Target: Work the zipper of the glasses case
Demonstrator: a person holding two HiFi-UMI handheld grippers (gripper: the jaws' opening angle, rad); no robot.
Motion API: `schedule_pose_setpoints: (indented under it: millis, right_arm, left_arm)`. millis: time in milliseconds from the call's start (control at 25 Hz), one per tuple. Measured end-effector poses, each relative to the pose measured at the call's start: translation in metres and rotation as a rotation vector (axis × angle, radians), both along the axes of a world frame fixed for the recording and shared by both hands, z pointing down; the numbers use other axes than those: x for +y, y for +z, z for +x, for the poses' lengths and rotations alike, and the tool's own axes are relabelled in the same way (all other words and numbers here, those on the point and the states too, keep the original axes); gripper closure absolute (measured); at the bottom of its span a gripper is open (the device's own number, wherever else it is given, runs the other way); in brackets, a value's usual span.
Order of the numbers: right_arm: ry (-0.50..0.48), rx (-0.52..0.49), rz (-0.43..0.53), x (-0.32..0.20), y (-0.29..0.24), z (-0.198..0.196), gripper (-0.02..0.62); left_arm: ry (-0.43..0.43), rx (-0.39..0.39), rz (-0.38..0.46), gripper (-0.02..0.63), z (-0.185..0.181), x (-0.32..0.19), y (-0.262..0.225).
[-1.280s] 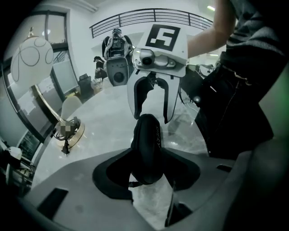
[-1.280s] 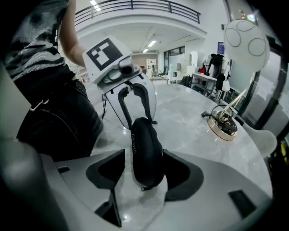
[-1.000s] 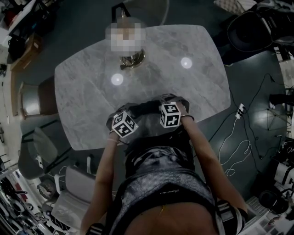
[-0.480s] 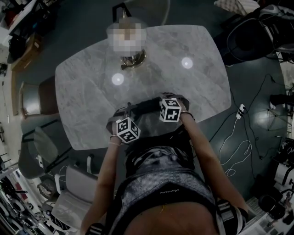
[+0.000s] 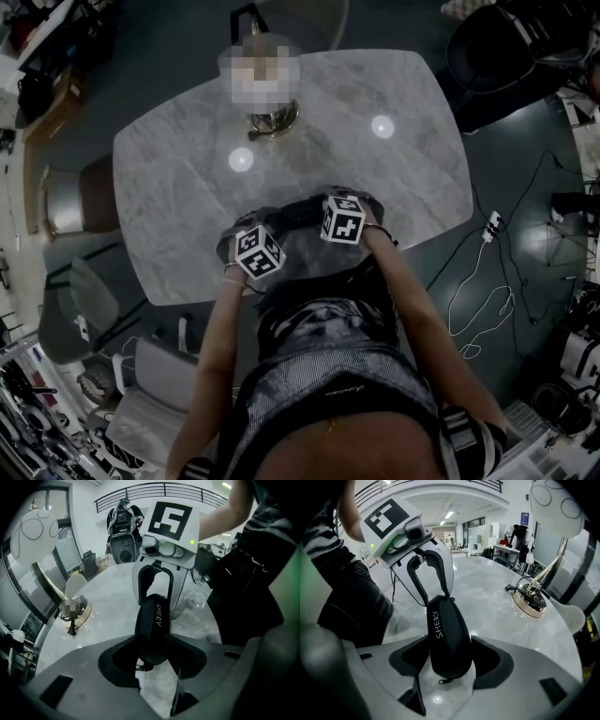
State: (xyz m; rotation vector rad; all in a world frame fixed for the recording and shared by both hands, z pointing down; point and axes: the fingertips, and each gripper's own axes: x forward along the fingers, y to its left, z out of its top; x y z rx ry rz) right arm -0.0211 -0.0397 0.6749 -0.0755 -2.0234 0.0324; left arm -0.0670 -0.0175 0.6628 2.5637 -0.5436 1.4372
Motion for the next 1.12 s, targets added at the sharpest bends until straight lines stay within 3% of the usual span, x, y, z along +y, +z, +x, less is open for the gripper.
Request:
schedule_pose_setpoints:
  millis: [200, 400, 520, 760, 880, 1120]
  right_arm:
    - [0.030, -0.037, 0.012, -0.007, -0.009, 0.001, 0.288]
    - [0.095, -0.148, 0.020, -0.012, -0.039, -0.001, 0.293]
    - [0.117, -0.194, 0.021, -0.010, -0.045, -0.003, 0.354]
    - [0.144, -0.199, 0.004, -0.007, -0.038, -0.004, 0.370]
    - [0.160, -0.213, -0.006, -0.007, -0.037, -0.004, 0.401]
    - [0.195, -0.263, -0.031, -0.009, -0.052, -0.007, 0.484]
  left_arm:
    - [-0.033, 0.033, -0.036, 0.455, -0.003, -0.004, -0.001]
    - [-0.094, 0.057, -0.080, 0.472, -0.007, -0.013, -0.002]
    - [-0.131, 0.072, -0.065, 0.491, -0.010, -0.019, -0.002]
    - [-0.176, 0.082, -0.027, 0.491, -0.012, -0.025, -0.006]
    - [-0.220, 0.131, -0.019, 0.502, -0.010, -0.026, -0.011]
    - [-0.323, 0.273, 0.017, 0.587, 0.001, -0.031, -0.031]
